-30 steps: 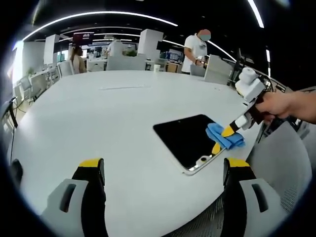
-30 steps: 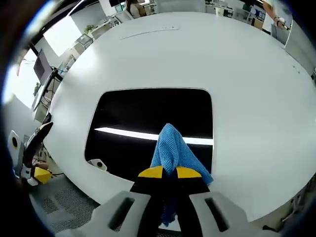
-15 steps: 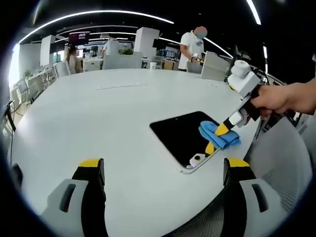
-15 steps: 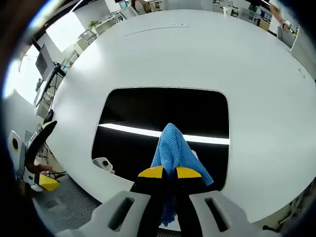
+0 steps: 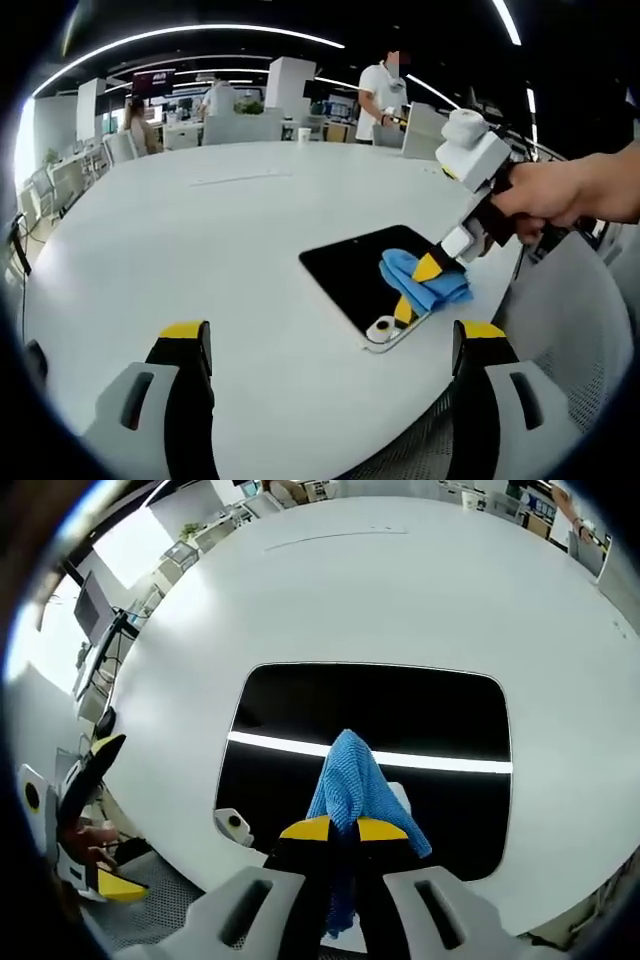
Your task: Wipe the mirror surface with the cleaning cloth until all visible marks leave the cleaned area.
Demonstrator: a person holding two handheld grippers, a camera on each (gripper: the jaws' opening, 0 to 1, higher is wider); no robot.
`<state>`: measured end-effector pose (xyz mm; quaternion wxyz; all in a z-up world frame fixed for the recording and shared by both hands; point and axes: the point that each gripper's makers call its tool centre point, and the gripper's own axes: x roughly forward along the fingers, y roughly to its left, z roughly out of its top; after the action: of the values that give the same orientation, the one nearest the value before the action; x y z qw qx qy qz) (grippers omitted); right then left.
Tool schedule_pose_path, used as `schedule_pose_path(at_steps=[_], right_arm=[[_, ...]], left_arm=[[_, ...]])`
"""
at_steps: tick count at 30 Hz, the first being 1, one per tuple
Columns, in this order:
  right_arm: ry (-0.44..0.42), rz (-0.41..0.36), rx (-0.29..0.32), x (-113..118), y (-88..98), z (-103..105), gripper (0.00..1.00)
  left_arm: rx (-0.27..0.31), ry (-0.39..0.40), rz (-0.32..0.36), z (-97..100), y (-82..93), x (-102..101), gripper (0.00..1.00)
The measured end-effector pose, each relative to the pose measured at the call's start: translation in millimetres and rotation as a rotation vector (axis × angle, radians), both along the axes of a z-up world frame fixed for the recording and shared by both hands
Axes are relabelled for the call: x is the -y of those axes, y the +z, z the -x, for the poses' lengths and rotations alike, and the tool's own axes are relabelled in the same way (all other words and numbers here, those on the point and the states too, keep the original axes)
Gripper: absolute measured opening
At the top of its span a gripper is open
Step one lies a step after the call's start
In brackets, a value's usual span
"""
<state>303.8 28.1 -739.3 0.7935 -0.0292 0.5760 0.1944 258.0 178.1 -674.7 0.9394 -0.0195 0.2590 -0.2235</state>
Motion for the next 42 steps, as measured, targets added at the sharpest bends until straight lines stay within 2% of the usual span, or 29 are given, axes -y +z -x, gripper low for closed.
schedule_pose_path(at_steps=[6, 22, 36, 42], right_arm=[[-0.005, -0.020, 0.006, -12, 1.2, 2, 0.02], [0.069, -0.051, 0.012, -50, 0.5, 7, 0.02], [0.114, -0.051, 0.020, -68, 1.6, 10, 0.02], [0.147, -0.037, 0.045, -76, 1.3, 12, 0.02]], left_arm=[[-0.006, -0.013, -0.013, 0.4, -1.5, 1, 0.99], [-0.003, 0.009, -0.012, -0.8, -1.6, -1, 0.99], [-0.007, -0.008, -0.016, 0.8, -2.6, 3, 0.99], [-0.020, -0.015, -0.010, 1.8, -5.0, 4, 0.99]])
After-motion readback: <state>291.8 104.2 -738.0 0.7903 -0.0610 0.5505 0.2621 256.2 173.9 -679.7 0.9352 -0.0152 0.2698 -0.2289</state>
